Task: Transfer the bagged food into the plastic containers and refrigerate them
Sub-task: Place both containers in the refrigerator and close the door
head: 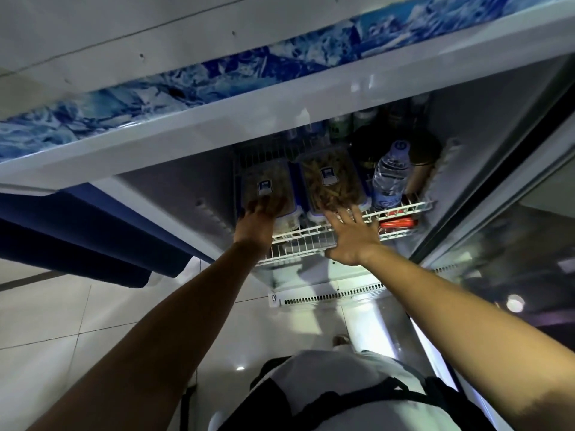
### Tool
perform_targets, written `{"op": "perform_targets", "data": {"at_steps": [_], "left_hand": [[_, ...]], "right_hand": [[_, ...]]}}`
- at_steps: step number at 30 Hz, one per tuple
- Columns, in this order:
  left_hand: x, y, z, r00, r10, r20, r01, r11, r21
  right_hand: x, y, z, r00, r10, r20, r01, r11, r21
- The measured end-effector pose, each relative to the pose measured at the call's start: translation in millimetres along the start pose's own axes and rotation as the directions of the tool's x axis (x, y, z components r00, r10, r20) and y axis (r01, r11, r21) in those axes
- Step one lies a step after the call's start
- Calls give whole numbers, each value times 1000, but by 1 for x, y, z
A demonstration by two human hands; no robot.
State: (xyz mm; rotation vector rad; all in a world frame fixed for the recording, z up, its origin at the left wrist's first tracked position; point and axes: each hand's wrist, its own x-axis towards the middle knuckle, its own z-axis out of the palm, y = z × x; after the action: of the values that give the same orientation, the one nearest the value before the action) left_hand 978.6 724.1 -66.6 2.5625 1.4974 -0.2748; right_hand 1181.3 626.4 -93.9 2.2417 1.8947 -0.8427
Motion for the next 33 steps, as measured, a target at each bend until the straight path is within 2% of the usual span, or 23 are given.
{"op": "perform_targets", "data": {"at_steps": [9, 18, 24, 28, 33], "left_hand": [[-6, 3, 23, 997, -44, -56, 46, 998, 36], [-28, 10, 42, 996, -86, 24, 87, 995, -49], [-27, 3, 24, 996, -26, 89, 37, 991, -130], [-24, -6, 21, 995, 19, 101, -8, 994, -109], [-39, -7, 5, 974, 71, 214, -57, 996, -72]], "right_hand": [[4, 1, 5, 1000, -16, -18, 15, 1000, -13], [3, -4, 10, 1000, -2, -9, 2, 998, -58], [0, -8, 9, 1000, 14, -9, -15, 1000, -21], [-6, -13, 6, 999, 42, -33, -43, 999, -14], [-19, -25, 2, 994, 102, -47, -105, 993, -55]]}}
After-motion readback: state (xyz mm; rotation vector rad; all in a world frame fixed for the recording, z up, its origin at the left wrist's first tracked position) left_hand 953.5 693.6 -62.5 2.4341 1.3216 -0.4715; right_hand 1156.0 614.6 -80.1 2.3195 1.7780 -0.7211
